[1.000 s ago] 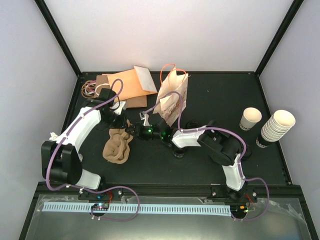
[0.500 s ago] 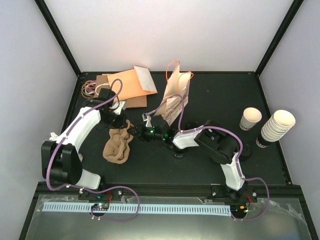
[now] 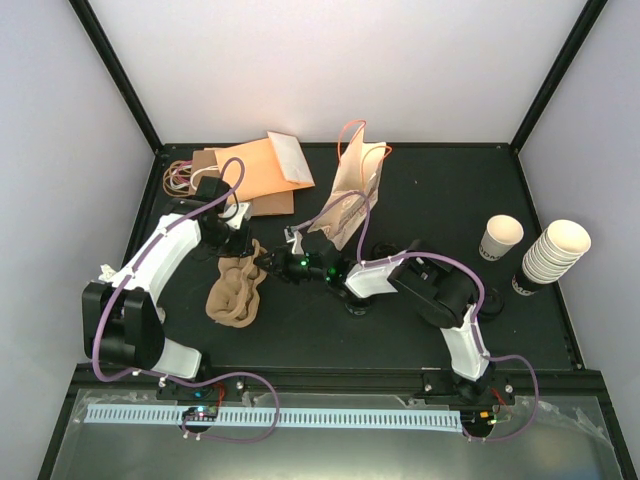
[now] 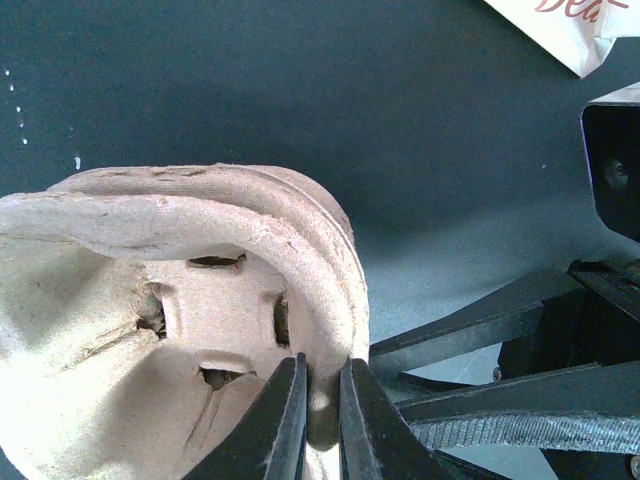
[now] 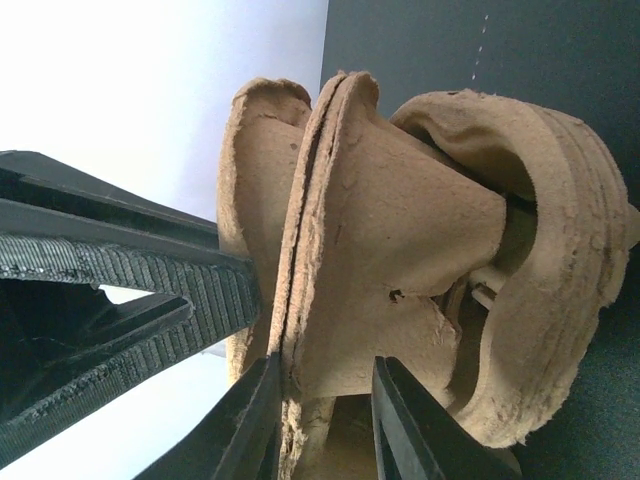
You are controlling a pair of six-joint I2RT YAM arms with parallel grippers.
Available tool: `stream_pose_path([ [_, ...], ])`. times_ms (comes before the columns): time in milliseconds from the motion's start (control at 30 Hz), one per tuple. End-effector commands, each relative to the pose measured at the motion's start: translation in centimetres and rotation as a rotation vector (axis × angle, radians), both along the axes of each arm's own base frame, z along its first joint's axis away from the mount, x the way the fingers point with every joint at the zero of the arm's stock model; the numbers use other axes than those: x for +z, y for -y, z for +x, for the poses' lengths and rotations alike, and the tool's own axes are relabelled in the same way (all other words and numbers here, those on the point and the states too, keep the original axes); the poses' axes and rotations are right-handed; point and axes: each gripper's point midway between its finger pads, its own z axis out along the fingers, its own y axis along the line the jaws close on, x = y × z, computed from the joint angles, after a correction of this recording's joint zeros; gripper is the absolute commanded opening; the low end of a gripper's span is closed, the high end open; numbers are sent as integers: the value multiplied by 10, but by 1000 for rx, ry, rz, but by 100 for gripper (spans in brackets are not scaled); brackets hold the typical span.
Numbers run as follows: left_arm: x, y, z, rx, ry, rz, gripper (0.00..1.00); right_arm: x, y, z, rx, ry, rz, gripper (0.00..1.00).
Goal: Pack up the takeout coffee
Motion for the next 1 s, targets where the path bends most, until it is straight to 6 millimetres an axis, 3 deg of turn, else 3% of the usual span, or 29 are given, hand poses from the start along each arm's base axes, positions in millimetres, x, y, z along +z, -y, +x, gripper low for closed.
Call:
stream_pose_path([
  [0, 13, 2, 3, -1, 44, -22, 5, 1, 3, 5, -9, 24, -19, 30],
  [167, 14, 2, 3, 0, 44, -25, 5, 0, 1, 5, -3, 25, -30, 37],
  [300, 15, 2, 2, -1, 46, -27, 5, -9, 1, 4, -1, 4, -62, 36],
  [633, 14, 2, 2, -1, 45, -24, 4, -5, 3, 4, -5, 18, -49, 35],
  [967, 31, -5, 2, 11, 82, 12, 4, -29, 19, 5, -40, 4, -193, 40],
])
